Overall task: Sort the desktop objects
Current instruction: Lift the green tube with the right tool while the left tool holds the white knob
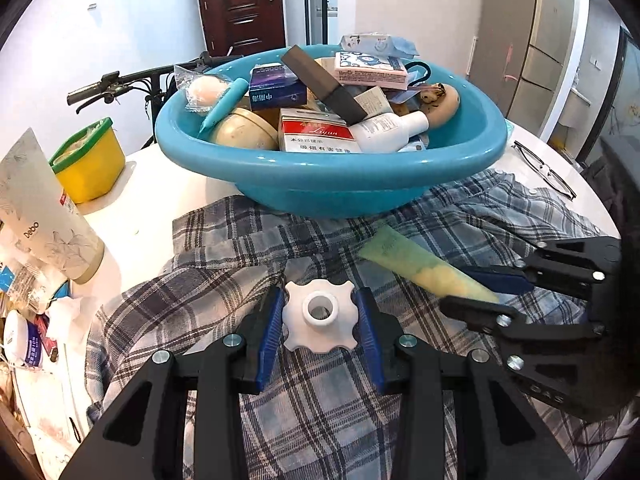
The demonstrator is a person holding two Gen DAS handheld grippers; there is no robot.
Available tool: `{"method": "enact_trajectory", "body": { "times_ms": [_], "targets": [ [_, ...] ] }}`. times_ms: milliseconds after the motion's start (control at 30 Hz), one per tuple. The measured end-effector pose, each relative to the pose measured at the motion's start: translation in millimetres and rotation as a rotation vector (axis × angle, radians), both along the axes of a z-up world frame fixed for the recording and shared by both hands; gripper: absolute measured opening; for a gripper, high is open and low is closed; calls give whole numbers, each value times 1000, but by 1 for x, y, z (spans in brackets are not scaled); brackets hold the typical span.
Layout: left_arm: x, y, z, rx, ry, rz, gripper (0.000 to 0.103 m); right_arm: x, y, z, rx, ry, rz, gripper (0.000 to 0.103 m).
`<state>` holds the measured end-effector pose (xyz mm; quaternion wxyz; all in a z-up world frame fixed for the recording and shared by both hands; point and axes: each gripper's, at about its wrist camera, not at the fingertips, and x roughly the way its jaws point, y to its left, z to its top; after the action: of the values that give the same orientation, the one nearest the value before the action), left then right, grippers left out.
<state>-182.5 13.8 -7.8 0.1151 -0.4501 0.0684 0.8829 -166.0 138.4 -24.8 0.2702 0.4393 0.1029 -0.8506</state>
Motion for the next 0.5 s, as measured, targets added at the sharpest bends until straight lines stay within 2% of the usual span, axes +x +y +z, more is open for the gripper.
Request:
{"method": "enact_trajectory", "body": {
  "times_ms": [167, 333, 500],
  "targets": [
    [8, 2, 3, 10, -11, -11, 39, 18, -1, 11, -10, 4, 3, 21],
    [19, 7, 9, 17, 3, -21, 39, 26, 5, 4, 3, -1, -35, 21],
    [30, 8, 24, 18, 40, -27, 39, 35, 23, 24, -42, 71, -75, 21]
  ]
}}
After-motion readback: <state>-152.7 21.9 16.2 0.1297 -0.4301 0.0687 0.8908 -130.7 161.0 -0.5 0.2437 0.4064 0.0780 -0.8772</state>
